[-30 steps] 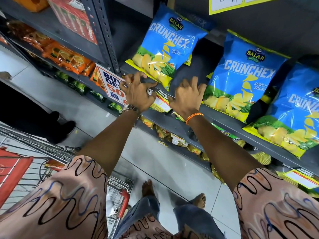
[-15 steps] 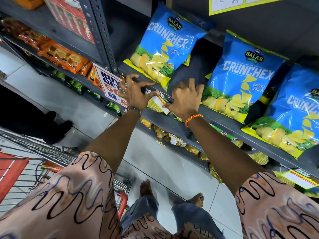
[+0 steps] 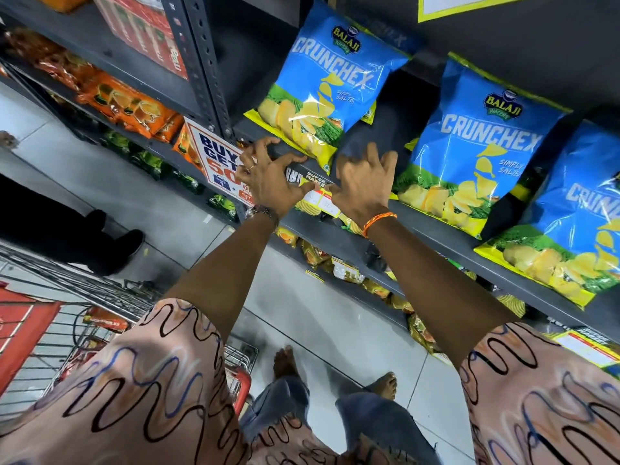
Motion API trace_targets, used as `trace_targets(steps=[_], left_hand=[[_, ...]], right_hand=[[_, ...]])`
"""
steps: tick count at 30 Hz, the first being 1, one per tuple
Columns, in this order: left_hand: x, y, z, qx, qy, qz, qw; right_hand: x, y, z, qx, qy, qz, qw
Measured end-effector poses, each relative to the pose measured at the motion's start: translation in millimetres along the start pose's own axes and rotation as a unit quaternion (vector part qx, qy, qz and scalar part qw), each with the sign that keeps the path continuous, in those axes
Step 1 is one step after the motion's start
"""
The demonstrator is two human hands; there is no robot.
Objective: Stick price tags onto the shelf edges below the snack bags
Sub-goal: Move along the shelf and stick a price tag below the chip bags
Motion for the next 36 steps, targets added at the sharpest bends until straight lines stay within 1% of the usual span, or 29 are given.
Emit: trace_targets(steps=[3,6,12,15,17,20,22,24,25,27,28,29,31,32,33,34,35,36], left_hand=[[-1,2,0,-0.025,0.017,0.005,1.000],[0,2,-1,-0.018,0.021,0.001,1.000],[-9,3,3,-0.015,-0.005,0.004,1.000],[-9,1,6,-0.012,-0.022,0.006,1.000],[-7,2,12,-0.016,-0.036,-0.014,0.999],[-9,5,33,0.019,-0.014,-0.043,0.999],[-14,6,59,0.065,0.030,-0.034,0.997],[-22,14,91,0.113,0.092,-0.026,0.989],[-24,20,110,0.139,0.132,-0.026,0.981],[-29,38,153,0.199,0.230,-0.043,0.952],[-32,49,172,0.231,0.263,-0.040,0.936],[-36,61,190,0.264,0.276,-0.026,0.924],[-46,84,213,0.353,0.259,0.034,0.899],[-52,93,217,0.408,0.230,0.078,0.880],[-58,103,218,0.462,0.183,0.127,0.858],[-64,115,215,0.507,0.121,0.168,0.837],[-67,129,211,0.539,0.046,0.191,0.819],[-69,147,206,0.560,-0.032,0.194,0.805]], right_hand=[[-1,1,0,-0.001,-0.004,0.001,1.000],[-2,0,-1,-0.004,-0.005,0.002,1.000],[-2,2,-3,-0.005,-0.001,0.002,1.000],[-3,13,1,-0.034,-0.008,-0.012,0.999],[0,26,14,-0.066,0.007,-0.039,0.997],[15,53,53,-0.130,0.081,-0.100,0.983],[28,72,87,-0.174,0.151,-0.142,0.963],[39,85,126,-0.202,0.226,-0.161,0.939],[44,88,146,-0.213,0.263,-0.161,0.927],[50,92,194,-0.240,0.344,-0.139,0.897],[51,94,219,-0.250,0.381,-0.124,0.882],[49,96,244,-0.254,0.412,-0.109,0.868],[44,103,290,-0.258,0.453,-0.096,0.848],[38,108,309,-0.263,0.459,-0.099,0.843],[31,114,324,-0.271,0.453,-0.108,0.842],[21,120,335,-0.275,0.436,-0.118,0.848],[11,125,341,-0.275,0.410,-0.129,0.860],[1,131,345,-0.266,0.380,-0.137,0.875]])
Point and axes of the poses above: each hand's wrist, its own x-axis away from the middle knuckle, its own z-axis out of the back of the hand, y = z × x, the point moved 8 cm from there along -x, towards the middle knuckle, and after that the axes turned 8 degrees about y, right-handed, at the moved point
